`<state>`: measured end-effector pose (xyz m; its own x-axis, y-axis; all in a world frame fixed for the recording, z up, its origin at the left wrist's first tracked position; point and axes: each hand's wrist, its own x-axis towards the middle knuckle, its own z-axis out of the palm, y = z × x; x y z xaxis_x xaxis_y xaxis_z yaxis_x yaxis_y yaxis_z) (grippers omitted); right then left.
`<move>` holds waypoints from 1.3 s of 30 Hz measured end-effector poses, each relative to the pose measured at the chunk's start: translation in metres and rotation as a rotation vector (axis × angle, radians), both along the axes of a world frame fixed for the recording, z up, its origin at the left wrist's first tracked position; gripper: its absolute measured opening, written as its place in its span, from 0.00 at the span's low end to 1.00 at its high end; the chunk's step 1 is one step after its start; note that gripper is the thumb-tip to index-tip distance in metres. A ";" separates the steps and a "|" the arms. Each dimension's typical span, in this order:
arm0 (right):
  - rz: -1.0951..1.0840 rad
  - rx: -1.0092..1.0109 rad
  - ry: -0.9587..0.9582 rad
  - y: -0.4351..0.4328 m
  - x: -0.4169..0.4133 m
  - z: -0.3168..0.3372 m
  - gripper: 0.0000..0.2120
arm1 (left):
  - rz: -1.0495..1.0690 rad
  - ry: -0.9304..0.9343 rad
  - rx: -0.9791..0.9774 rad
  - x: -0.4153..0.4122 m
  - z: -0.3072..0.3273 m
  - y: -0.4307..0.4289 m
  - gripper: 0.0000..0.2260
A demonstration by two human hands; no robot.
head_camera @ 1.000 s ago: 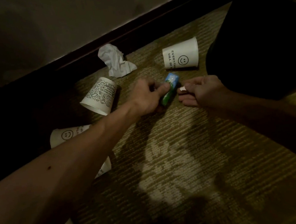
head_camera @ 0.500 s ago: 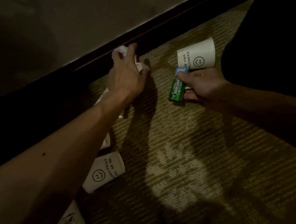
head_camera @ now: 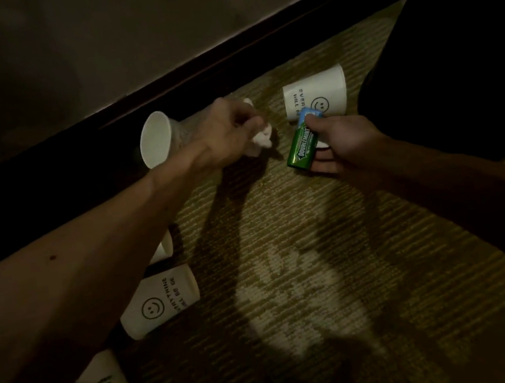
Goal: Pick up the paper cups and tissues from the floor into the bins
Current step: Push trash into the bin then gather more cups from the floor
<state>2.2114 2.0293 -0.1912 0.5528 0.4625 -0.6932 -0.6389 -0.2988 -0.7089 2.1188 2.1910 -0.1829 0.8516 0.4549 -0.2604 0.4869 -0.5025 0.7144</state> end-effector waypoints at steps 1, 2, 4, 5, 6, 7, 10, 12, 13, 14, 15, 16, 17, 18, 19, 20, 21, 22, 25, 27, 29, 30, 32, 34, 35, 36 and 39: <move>-0.027 0.001 0.023 -0.002 0.002 0.002 0.12 | 0.020 -0.033 -0.098 0.000 0.001 -0.009 0.08; -0.046 0.011 0.049 -0.004 0.003 0.003 0.14 | 0.057 -0.064 -0.185 0.000 0.001 -0.019 0.09; -0.062 0.038 0.091 -0.007 0.004 0.005 0.14 | 0.158 -0.123 -0.334 0.000 0.001 -0.035 0.14; -0.060 0.050 0.106 -0.008 0.003 0.006 0.13 | 0.204 -0.141 -0.382 0.000 0.001 -0.043 0.14; -0.059 0.063 0.121 -0.009 0.002 0.008 0.13 | 0.235 -0.152 -0.407 0.000 0.001 -0.050 0.12; -0.059 0.081 0.140 -0.010 0.001 0.010 0.14 | 0.249 -0.167 -0.415 0.001 0.001 -0.057 0.09; -0.052 0.123 0.203 -0.014 -0.002 0.013 0.16 | 0.239 -0.234 -0.356 0.002 -0.003 -0.073 0.06; -0.058 0.118 0.238 -0.017 -0.003 0.014 0.16 | 0.200 -0.263 -0.241 0.003 -0.006 -0.075 0.06; -0.058 0.116 0.244 -0.019 -0.003 0.015 0.16 | 0.163 -0.274 -0.162 0.003 -0.006 -0.075 0.06; -0.054 0.118 0.245 -0.021 -0.002 0.016 0.16 | 0.124 -0.282 -0.079 0.003 -0.006 -0.075 0.06; -0.052 0.124 0.241 -0.023 -0.002 0.017 0.15 | 0.081 -0.290 -0.008 0.004 -0.005 -0.074 0.05; -0.057 0.128 0.232 -0.025 -0.001 0.019 0.14 | 0.038 -0.301 0.035 0.006 -0.003 -0.074 0.04; -0.062 0.132 0.212 -0.026 0.002 0.020 0.13 | -0.002 -0.313 0.055 0.008 0.000 -0.073 0.04; -0.059 0.136 0.185 -0.027 0.004 0.021 0.12 | -0.032 -0.323 0.063 0.012 0.001 -0.071 0.04; -0.053 0.138 0.160 -0.027 0.006 0.022 0.12 | -0.046 -0.321 0.060 0.016 0.003 -0.069 0.05; -0.055 0.137 0.142 -0.027 0.007 0.023 0.12 | -0.036 -0.308 0.056 0.021 0.005 -0.066 0.05; -0.071 0.131 0.136 -0.027 0.007 0.023 0.13 | -0.004 -0.291 0.059 0.026 0.006 -0.062 0.06; -0.096 0.118 0.138 -0.027 0.007 0.023 0.15 | 0.038 -0.275 0.078 0.032 0.007 -0.057 0.10; -0.128 0.075 0.136 -0.030 0.007 0.021 0.17 | 0.018 -0.142 0.202 0.046 0.008 -0.043 0.21; -0.117 0.052 0.127 -0.034 0.007 0.020 0.18 | -0.130 0.037 0.260 0.058 0.010 -0.039 0.32; -0.107 0.061 0.103 -0.039 0.009 0.020 0.18 | -0.267 0.140 0.303 0.070 0.008 -0.037 0.40; -0.103 0.078 0.095 -0.041 0.009 0.020 0.18 | -0.313 0.154 0.317 0.075 0.004 -0.037 0.40; -0.086 0.098 0.090 -0.047 0.007 0.020 0.18 | -0.349 0.158 0.339 0.080 -0.007 -0.042 0.37; -0.062 0.093 0.073 -0.052 0.005 0.021 0.18 | -0.315 0.168 0.334 0.080 -0.019 -0.045 0.35; -0.047 0.079 0.048 -0.054 0.005 0.022 0.17 | -0.292 0.171 0.327 0.079 -0.024 -0.046 0.35; -0.033 0.057 0.019 -0.056 0.004 0.023 0.17 | -0.277 0.170 0.318 0.078 -0.028 -0.047 0.36; -0.016 -0.002 -0.030 -0.065 0.005 0.027 0.17 | -0.278 0.133 0.231 0.072 -0.029 -0.054 0.30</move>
